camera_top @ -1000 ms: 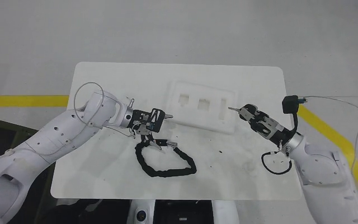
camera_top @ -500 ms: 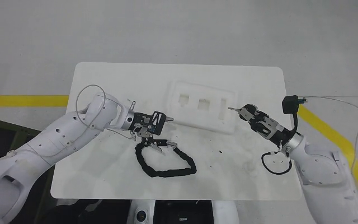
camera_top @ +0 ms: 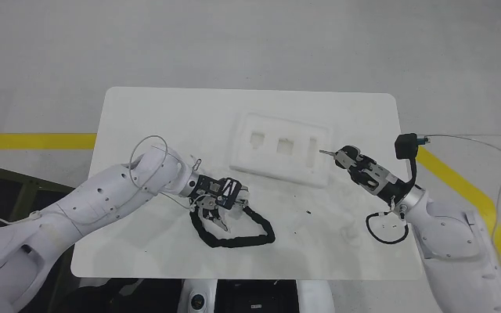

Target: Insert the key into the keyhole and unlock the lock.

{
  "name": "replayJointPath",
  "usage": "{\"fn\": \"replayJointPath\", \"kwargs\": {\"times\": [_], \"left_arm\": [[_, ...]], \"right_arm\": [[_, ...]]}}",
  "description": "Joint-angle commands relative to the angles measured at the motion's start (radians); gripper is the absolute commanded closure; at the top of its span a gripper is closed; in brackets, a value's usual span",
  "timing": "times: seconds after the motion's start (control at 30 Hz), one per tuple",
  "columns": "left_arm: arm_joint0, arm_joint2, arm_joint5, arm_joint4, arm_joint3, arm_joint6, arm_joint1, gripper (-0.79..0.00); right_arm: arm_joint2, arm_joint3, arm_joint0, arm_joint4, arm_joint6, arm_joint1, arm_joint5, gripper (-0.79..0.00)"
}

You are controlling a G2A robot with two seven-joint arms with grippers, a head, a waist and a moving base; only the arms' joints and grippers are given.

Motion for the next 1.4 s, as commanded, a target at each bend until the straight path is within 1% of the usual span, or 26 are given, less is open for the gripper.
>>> {"fn": "replayJointPath", "kwargs": {"times": [0.0, 0.17, 0.37, 0.5, 0.53, 0.67, 0.73, 0.9, 0.97, 1.03, 1.17, 1.23, 1.27, 1.33, 1.37], "left_arm": [[0.002, -0.001, 0.000, 0.008, 0.013, 0.007, -0.006, -0.785], [0.008, -0.001, 0.000, 0.034, 0.043, 0.024, -0.025, -0.785], [0.010, -0.001, 0.000, 0.047, 0.080, 0.034, -0.054, -0.785], [0.010, -0.001, 0.000, 0.056, 0.103, 0.036, -0.070, -0.742], [0.010, -0.001, 0.000, 0.059, 0.110, 0.037, -0.073, -0.708], [0.011, -0.001, 0.000, 0.069, 0.129, 0.036, -0.083, -0.659], [0.011, -0.001, 0.000, 0.072, 0.136, 0.040, -0.087, -0.622], [0.009, -0.001, 0.000, 0.078, 0.148, 0.044, -0.094, -0.489], [0.009, -0.001, 0.000, 0.078, 0.152, 0.045, -0.097, -0.397], [0.008, -0.001, 0.000, 0.078, 0.155, 0.046, -0.099, -0.342], [0.007, -0.001, 0.000, 0.077, 0.159, 0.047, -0.102, -0.292], [0.006, -0.001, 0.000, 0.074, 0.161, 0.049, -0.103, -0.246], [0.005, -0.001, 0.000, 0.072, 0.163, 0.050, -0.103, -0.206], [0.004, -0.001, 0.000, 0.067, 0.165, 0.054, -0.103, -0.157], [0.004, -0.001, 0.000, 0.066, 0.165, 0.057, -0.103, -0.120]], "right_arm": [[0.000, 0.000, 0.000, 0.000, 0.000, 0.000, 0.000, 0.000], [0.000, 0.000, 0.000, 0.000, 0.000, 0.000, 0.000, 0.000], [0.000, 0.000, 0.000, 0.000, 0.000, 0.000, 0.000, 0.000], [0.000, 0.000, 0.000, 0.000, 0.000, 0.000, 0.000, 0.000], [0.000, 0.000, 0.000, 0.000, 0.000, 0.000, 0.000, 0.000], [0.000, 0.000, 0.000, 0.000, 0.000, 0.000, 0.000, 0.000], [0.000, 0.000, 0.000, 0.000, 0.000, 0.000, 0.000, 0.000], [0.000, 0.000, 0.000, 0.000, 0.000, 0.000, 0.000, 0.000], [0.000, 0.000, 0.000, 0.000, 0.000, 0.000, 0.000, 0.000], [0.000, 0.000, 0.000, 0.000, 0.000, 0.000, 0.000, 0.000], [0.000, 0.000, 0.000, 0.000, 0.000, 0.000, 0.000, 0.000], [0.000, 0.000, 0.000, 0.000, 0.000, 0.000, 0.000, 0.000], [0.000, 0.000, 0.000, 0.000, 0.000, 0.000, 0.000, 0.000], [0.000, 0.000, 0.000, 0.000, 0.000, 0.000, 0.000, 0.000], [0.000, 0.000, 0.000, 0.000, 0.000, 0.000, 0.000, 0.000]]}}
